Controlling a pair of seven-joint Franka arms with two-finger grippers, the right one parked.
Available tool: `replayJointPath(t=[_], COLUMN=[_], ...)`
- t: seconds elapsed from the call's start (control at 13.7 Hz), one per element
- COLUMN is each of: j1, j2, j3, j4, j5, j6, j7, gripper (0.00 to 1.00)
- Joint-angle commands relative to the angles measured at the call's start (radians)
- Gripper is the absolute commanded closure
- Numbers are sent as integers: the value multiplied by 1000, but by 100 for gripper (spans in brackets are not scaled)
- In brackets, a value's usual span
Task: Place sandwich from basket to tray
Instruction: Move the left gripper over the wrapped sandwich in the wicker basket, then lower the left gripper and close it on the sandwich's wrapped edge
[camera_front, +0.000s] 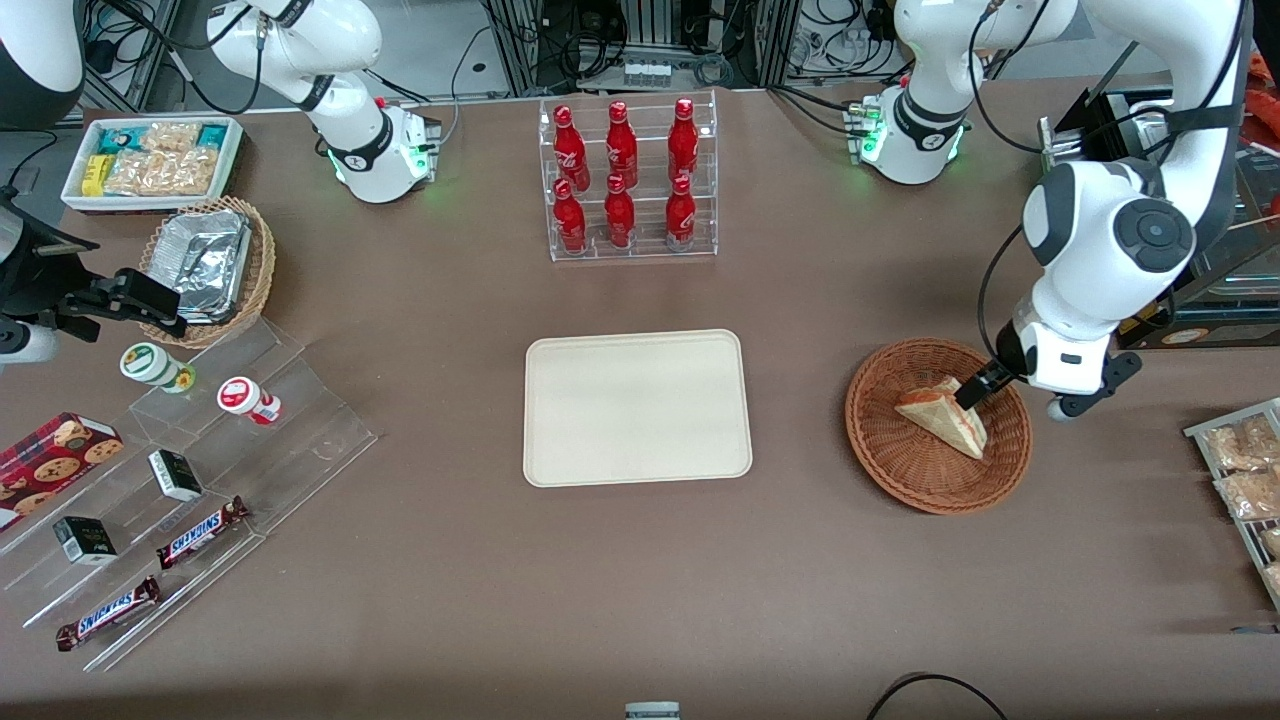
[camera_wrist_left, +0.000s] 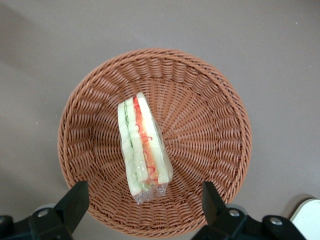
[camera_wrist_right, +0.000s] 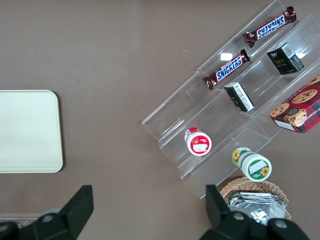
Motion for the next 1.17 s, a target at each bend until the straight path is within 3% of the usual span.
replayJointPath(t=[0.0,1.1], j1=[-8,-8], j2=[-4,174], j3=[1,3], j4=[-36,-80], j5=[9,9], j6=[41,225], j7=[-45,-126], gripper=[0,3])
